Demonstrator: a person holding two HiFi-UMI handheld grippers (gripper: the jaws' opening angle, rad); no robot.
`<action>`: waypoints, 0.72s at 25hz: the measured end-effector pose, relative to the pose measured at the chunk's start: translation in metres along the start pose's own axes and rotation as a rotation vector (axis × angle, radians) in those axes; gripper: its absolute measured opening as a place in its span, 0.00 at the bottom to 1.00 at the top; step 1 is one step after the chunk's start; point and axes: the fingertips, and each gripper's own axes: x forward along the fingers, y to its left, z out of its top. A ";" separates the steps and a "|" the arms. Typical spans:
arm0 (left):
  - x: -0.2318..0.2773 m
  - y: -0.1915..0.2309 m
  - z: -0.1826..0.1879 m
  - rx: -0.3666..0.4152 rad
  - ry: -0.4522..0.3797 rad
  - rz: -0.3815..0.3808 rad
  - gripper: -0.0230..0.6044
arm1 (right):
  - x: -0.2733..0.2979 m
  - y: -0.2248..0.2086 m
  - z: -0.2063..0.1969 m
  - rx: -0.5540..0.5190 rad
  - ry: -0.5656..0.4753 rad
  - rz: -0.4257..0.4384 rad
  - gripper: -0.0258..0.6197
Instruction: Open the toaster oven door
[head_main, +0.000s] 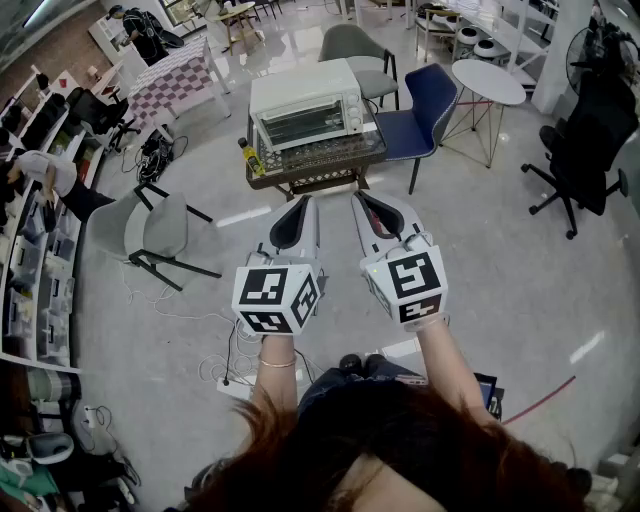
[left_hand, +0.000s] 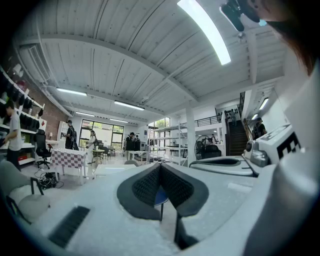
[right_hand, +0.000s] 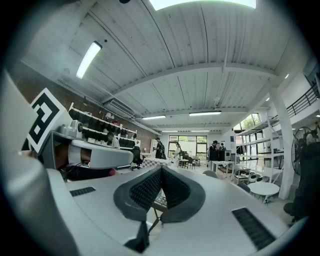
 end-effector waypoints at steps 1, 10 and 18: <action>0.004 -0.004 -0.003 0.000 0.003 0.001 0.06 | -0.002 -0.004 -0.002 -0.004 -0.004 0.003 0.03; 0.030 -0.020 -0.011 -0.004 0.017 0.015 0.06 | 0.001 -0.035 -0.019 0.045 0.006 0.043 0.03; 0.052 -0.016 -0.015 0.005 0.027 0.009 0.06 | 0.011 -0.051 -0.029 0.148 -0.004 0.072 0.03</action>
